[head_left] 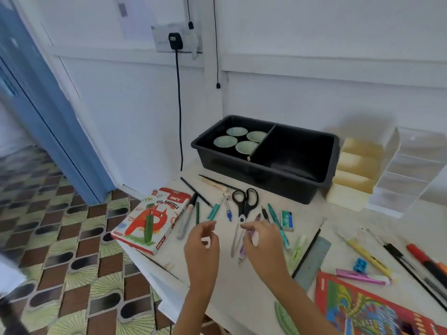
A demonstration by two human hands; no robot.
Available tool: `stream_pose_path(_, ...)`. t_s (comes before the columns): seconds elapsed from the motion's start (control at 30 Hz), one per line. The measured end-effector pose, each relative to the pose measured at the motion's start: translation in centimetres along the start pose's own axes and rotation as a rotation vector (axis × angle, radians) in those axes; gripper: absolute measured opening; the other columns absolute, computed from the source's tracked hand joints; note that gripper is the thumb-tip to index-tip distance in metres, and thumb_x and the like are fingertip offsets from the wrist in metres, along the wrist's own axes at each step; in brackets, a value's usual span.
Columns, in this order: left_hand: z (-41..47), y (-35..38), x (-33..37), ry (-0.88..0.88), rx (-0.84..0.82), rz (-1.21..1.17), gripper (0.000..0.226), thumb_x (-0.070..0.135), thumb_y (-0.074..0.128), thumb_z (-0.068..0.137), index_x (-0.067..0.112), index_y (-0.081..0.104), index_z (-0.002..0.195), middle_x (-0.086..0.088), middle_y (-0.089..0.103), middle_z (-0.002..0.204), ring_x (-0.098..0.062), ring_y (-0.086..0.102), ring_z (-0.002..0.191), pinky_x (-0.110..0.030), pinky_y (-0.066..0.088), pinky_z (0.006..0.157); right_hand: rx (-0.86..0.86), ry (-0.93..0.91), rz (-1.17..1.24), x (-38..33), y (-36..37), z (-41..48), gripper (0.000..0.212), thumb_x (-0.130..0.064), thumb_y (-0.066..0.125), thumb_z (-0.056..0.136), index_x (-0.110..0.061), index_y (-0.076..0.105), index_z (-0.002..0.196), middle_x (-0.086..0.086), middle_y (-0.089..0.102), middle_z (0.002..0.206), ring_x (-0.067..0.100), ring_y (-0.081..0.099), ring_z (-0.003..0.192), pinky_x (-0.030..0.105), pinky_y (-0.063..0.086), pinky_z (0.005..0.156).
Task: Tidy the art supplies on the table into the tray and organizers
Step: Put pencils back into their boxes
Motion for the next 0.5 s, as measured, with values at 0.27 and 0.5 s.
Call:
stream_pose_path(0.27,4.0,-3.5,-3.2,-0.029,0.014,0.038,0.027,-0.003,0.058,0.086,0.022,0.064,0.095,0.007,0.065,0.093,-0.008,0.060,0.086,-0.016,0.047,0.074,-0.092,-0.003,0.023,-2.4,7.9,7.9,0.019,-0.017,0.060,0.088,-0.018,0.070,0.104,-0.004,0.066,0.101,0.017,0.054,0.104,0.035,0.044,0.094)
stream_pose_path(0.5,4.2,-3.8,-4.0,-0.044,-0.006,0.094,0.026,0.002,0.062,0.084,0.026,0.063,0.094,0.010,0.064,0.085,-0.002,0.059,0.078,-0.016,0.050,0.071,-0.146,-0.022,-0.439,-3.0,11.9,10.5,0.026,-0.034,0.055,0.092,-0.021,0.067,0.111,0.003,0.060,0.116,0.024,0.040,0.123,0.036,0.037,0.097)
Point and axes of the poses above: each hand's wrist, its own z-axis towards the middle knuckle, its own y-axis out of the palm, x = y × z, the point moved 9 cm from there along z, towards the middle knuckle
